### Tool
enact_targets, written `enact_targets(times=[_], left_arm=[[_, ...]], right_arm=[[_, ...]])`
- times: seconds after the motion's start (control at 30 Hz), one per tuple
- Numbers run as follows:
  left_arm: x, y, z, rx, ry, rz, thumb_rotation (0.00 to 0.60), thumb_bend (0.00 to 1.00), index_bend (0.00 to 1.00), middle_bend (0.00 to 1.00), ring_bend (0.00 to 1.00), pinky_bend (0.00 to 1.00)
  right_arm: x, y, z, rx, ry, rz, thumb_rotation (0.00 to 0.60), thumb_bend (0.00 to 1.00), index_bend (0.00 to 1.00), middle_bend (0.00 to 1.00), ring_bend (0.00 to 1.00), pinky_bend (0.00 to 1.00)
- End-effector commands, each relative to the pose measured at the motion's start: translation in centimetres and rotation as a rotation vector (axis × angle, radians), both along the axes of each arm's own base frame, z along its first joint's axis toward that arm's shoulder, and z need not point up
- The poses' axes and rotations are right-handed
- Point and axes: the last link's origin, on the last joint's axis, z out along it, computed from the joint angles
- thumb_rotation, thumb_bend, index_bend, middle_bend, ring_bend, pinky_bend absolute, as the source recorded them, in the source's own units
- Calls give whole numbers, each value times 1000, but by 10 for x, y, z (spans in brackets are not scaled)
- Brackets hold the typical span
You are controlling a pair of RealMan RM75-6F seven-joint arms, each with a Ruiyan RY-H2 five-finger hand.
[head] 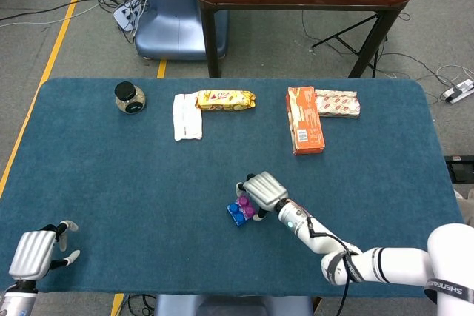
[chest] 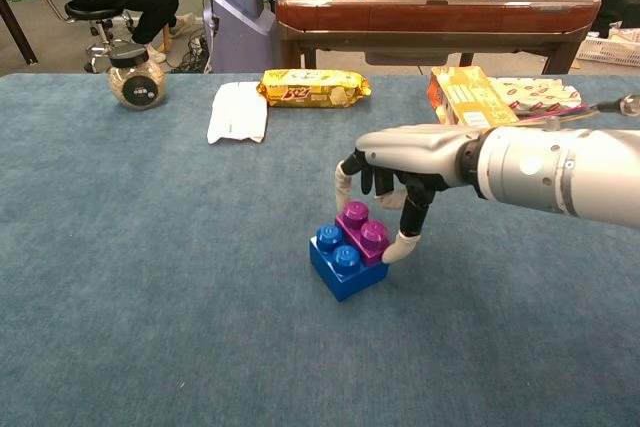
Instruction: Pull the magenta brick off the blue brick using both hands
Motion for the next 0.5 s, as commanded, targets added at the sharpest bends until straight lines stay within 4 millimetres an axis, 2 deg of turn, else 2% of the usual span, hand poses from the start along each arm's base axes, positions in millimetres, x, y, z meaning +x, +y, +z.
enact_targets(times=[0.03, 0.2, 0.5], left_arm=[[0, 0, 0, -1, 0, 0, 600, 82, 529, 673, 544, 713], [1, 0, -1, -2, 1, -2, 600, 82, 529, 673, 544, 713], [5, 4, -1, -3, -3, -18, 600, 82, 527, 673, 544, 713]], right_arm=[[-1, 0, 0, -4, -6, 1, 600, 76, 523, 1000, 1000, 1000], [-3, -1, 0, -7, -8, 1, 600, 99, 597, 1000, 1000, 1000], [-5, -2, 12, -19, -80, -29, 600, 133, 636, 1000, 1000, 1000]])
